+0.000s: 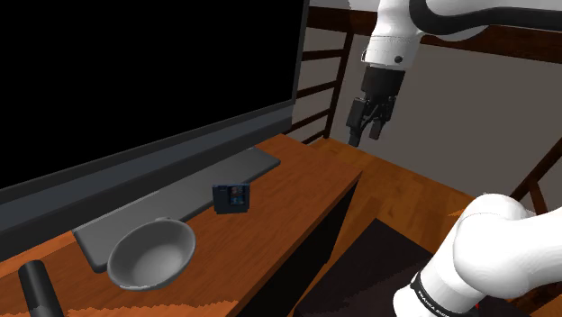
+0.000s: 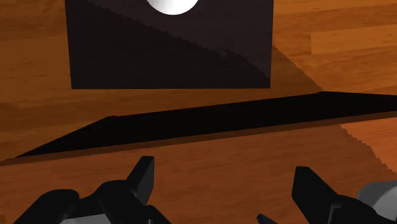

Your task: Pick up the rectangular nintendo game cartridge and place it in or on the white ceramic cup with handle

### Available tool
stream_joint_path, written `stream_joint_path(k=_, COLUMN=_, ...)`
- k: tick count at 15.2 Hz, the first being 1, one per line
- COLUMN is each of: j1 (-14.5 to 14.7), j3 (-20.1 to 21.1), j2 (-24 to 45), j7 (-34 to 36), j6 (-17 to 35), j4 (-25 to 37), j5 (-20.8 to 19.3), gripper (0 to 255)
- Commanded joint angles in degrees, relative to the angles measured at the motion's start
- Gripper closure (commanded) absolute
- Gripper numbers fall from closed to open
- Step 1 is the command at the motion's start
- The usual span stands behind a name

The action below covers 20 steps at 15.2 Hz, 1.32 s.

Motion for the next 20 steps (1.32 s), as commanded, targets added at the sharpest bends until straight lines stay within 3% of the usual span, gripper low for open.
stream_joint_path(k=1, j1=0.0, j3=0.0, j2=0.0, j7=0.0, j6=0.0, j4=0.0, j5=0.0, gripper=0)
stream_joint_path(k=10, j1=3.2, j3=3.5, j2=18.0, j7=-6.4, j6=13.0, j4=4.0, j5=-2.5, gripper=0)
stream_joint_path(k=20, j1=6.1, j3=8.0, j2=39.1, j7=-10.6, j6=22.6, j4=14.3, j5=-8.0, gripper=0)
